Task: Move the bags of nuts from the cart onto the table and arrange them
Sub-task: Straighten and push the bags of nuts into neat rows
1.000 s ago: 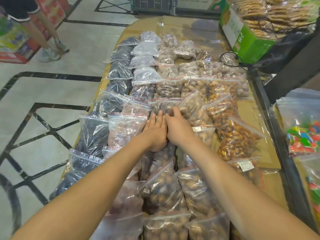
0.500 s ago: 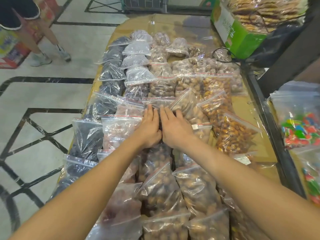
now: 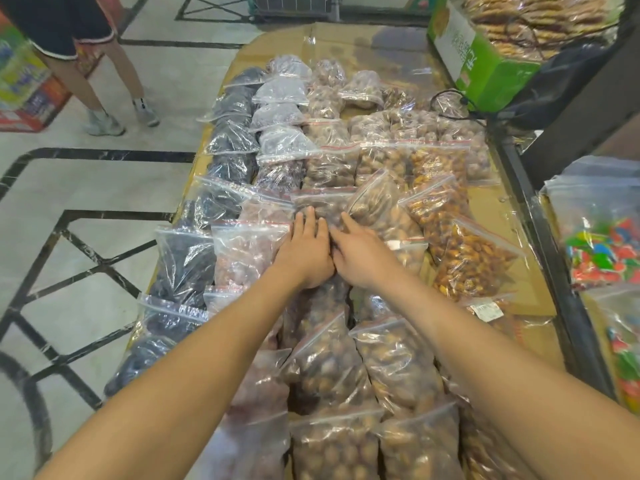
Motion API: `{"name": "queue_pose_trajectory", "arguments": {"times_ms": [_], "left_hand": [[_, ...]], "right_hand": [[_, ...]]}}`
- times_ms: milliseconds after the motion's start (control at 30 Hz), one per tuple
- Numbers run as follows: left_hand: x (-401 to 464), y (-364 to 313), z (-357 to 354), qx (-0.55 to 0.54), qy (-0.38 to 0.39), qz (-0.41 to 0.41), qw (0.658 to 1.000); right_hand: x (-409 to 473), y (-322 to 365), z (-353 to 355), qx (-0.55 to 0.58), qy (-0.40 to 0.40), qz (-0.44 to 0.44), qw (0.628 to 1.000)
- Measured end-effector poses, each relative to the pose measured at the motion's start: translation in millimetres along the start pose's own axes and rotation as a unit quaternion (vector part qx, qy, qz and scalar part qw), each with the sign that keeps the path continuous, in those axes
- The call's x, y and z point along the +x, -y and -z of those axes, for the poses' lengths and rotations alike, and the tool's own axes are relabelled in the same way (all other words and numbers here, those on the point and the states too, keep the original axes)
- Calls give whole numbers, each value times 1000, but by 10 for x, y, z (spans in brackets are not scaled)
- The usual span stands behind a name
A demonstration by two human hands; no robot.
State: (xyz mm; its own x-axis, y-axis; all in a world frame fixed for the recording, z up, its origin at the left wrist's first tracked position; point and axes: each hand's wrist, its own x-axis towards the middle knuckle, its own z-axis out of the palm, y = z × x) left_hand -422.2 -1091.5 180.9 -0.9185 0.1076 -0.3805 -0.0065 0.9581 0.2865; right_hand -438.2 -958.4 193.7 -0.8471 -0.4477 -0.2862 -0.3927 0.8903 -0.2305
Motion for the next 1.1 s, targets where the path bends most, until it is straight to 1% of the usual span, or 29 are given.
{"name": "queue_pose_trajectory", "arguments": {"times_ms": [67, 100, 133, 200, 300, 367, 433, 567, 600, 633, 700, 733, 767, 833, 933, 1033, 1100], "left_hand": [[-191, -3, -52, -14, -57, 1, 998], [-298, 3, -116, -9, -73, 2, 997], [-383, 4, -189, 6, -70, -1, 998], [-478, -8, -317, 34, -41, -9, 999], [-465, 12, -309, 36, -13, -15, 999], [-488, 34, -290, 35, 7, -22, 999], [-490, 21, -287, 39, 9, -18, 999], [-458, -8, -156, 28, 23, -8, 999], [-504, 16, -105, 21, 24, -13, 999], [-578, 45, -70, 8, 16, -20, 1000], [-785, 96, -45, -37, -18, -23, 999], [-896, 105, -60, -63, -40, -19, 997], [-1005, 96, -89, -87, -65, -20, 994], [-1166, 58, -203, -105, -95, -22, 990], [-1297, -15, -361, -104, -58, 7, 993], [-1343, -109, -384, -121, -66, 57, 989], [-1329, -142, -384, -129, -63, 86, 986]], "right_hand": [[-174, 40, 49, -10, -79, 23, 997], [-271, 67, 28, -25, -89, 29, 995], [-344, 95, -15, -34, -73, 32, 996], [-379, 135, -136, -44, -14, 34, 998], [-357, 122, -147, -62, 7, 34, 997], [-396, 86, -146, -90, 37, 46, 994], [-452, 92, -183, -110, 70, 28, 991], [-422, 224, -175, -77, 75, -9, 994], [-454, 233, -153, -54, 56, -5, 997], [-513, 227, -127, -36, 17, 9, 999], [-666, 186, -151, -22, -93, 45, 994], [-749, 187, -183, 1, -134, 49, 990], [-832, 222, -212, 40, -148, 40, 987], [-908, 314, -281, 98, -119, 1, 988], [-879, 418, -410, 88, -54, -56, 993], [-851, 450, -469, 88, -47, -90, 991], [-849, 436, -445, 114, -31, -108, 987]]}}
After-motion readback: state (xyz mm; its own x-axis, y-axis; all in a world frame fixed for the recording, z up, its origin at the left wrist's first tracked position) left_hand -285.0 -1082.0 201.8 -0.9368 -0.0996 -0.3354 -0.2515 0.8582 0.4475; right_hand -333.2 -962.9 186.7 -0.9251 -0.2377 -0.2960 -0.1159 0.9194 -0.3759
